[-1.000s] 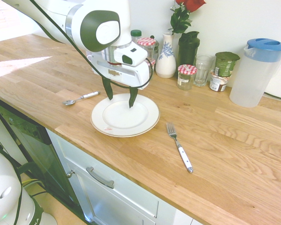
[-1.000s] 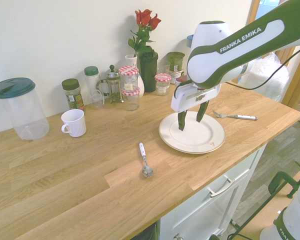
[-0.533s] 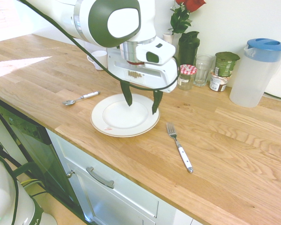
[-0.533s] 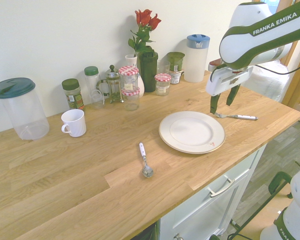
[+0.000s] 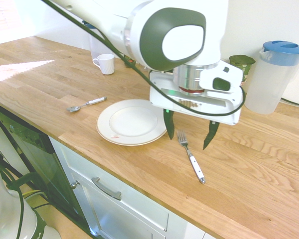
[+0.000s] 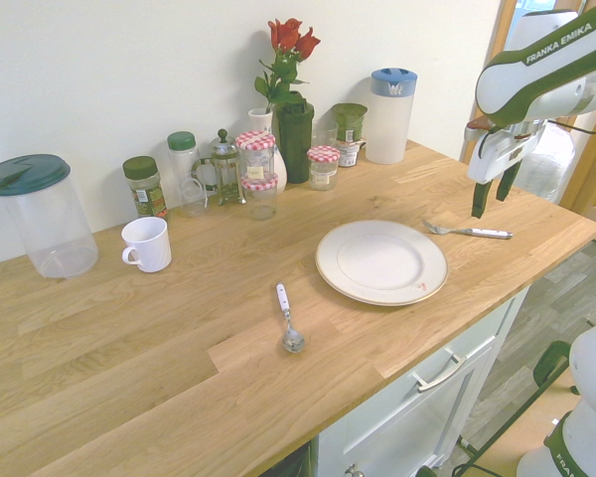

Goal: Put the fork into the plate

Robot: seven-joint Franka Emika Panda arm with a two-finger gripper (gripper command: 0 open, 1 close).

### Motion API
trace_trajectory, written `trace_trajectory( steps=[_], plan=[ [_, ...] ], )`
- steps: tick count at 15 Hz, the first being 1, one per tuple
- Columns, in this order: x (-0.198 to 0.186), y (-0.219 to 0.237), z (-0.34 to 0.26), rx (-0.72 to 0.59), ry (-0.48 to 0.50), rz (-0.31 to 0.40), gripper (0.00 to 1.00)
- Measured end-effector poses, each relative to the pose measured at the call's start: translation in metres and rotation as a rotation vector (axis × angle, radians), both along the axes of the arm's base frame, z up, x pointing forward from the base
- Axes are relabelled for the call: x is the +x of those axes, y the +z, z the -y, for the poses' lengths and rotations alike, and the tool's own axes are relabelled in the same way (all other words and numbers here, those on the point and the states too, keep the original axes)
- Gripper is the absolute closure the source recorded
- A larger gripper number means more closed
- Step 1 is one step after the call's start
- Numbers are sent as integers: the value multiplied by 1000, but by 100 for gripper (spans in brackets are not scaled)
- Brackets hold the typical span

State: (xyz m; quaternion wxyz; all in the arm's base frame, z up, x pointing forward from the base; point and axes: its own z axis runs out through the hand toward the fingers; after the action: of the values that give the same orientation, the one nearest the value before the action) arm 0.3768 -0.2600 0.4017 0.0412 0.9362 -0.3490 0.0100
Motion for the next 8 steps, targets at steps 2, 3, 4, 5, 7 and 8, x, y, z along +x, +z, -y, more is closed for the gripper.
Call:
trace_trajectory(
  steps=[2,3,4,5,7,8],
  plan=[
    [19,-22,10,8,25,-51,0],
    [24,-33,13,11,34,-68,0],
    [26,-44,16,11,42,-76,0],
    [27,-53,17,12,49,-80,0],
    [28,-63,16,7,58,-76,100],
    [28,-68,14,0,65,-65,100]
  ],
)
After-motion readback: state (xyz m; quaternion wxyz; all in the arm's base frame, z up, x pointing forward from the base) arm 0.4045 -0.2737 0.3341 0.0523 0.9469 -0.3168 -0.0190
